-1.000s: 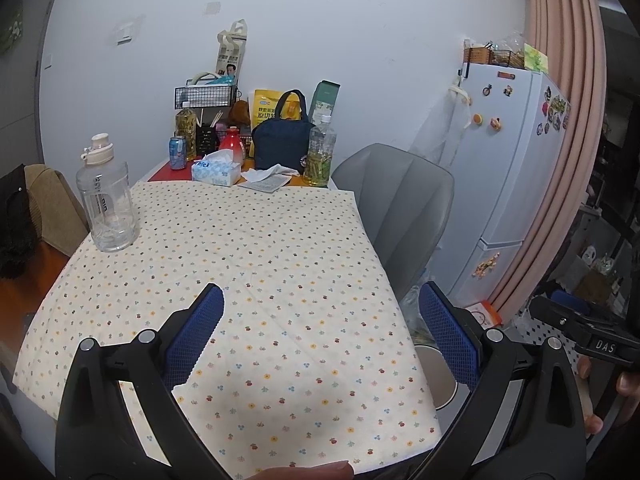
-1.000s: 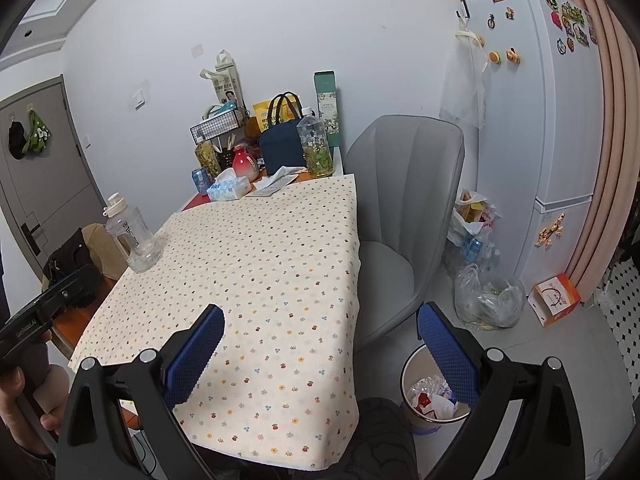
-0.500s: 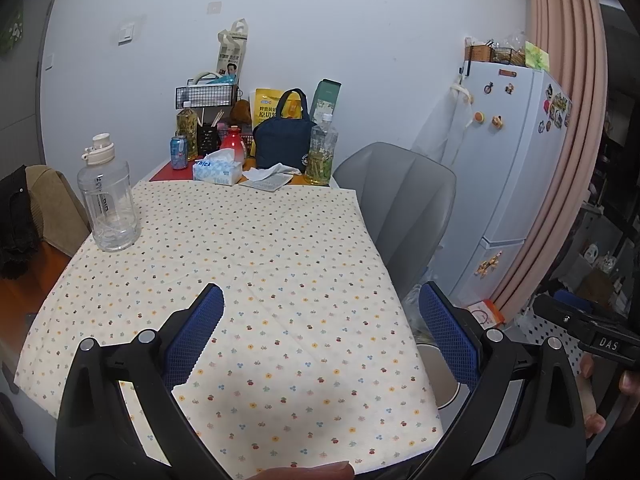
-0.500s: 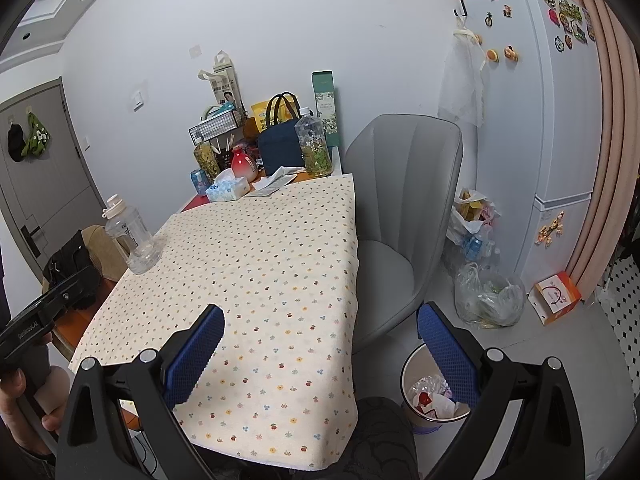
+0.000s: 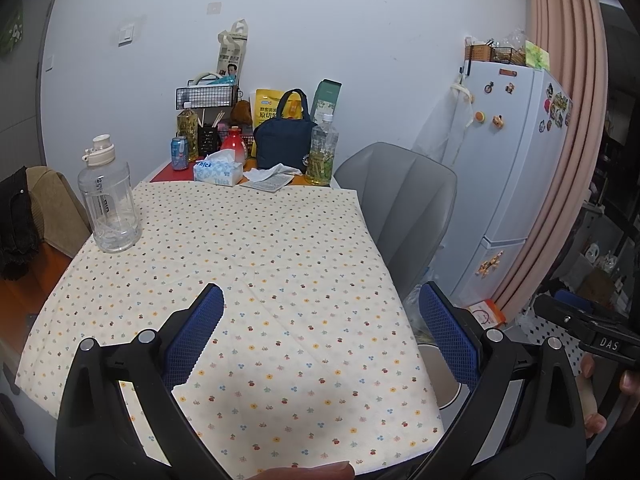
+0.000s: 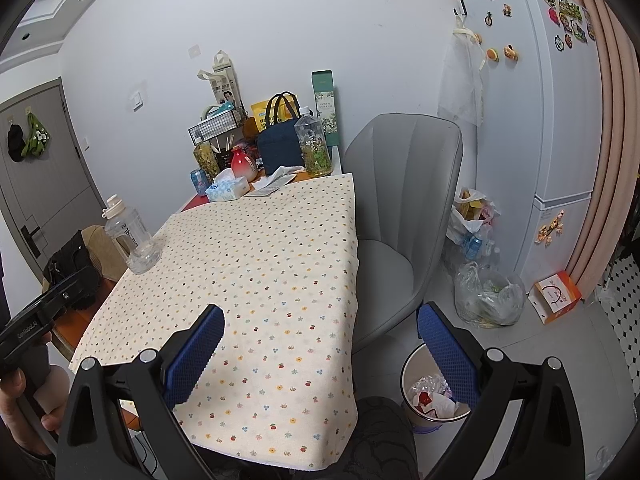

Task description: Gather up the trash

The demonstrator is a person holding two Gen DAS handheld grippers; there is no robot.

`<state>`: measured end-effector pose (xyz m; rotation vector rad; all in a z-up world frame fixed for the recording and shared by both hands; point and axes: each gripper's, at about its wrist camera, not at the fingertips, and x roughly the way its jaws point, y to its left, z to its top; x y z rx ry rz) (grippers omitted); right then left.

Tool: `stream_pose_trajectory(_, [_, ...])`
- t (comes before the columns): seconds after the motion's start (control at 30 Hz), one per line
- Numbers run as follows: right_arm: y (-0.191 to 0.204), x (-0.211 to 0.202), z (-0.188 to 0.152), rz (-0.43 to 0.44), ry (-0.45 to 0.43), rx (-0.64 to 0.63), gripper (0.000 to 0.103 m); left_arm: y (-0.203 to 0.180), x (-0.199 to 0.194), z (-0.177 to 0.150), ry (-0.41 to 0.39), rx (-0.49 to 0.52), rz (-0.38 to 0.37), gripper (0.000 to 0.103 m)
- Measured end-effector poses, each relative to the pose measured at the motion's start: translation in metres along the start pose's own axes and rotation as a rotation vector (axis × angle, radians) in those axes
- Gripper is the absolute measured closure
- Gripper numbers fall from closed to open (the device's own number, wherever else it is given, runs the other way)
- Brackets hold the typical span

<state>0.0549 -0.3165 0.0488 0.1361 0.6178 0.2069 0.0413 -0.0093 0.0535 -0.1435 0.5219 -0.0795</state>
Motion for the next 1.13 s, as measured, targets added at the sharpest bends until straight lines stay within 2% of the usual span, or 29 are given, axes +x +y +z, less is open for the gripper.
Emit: stream_pose_trajectory(1.13, [-0.0032,0.004,-0.0007,-0.001,0.011,0.008,0.008,0.0054,0.0039,-0.0023,0.016,0.011,-0.005,0.006])
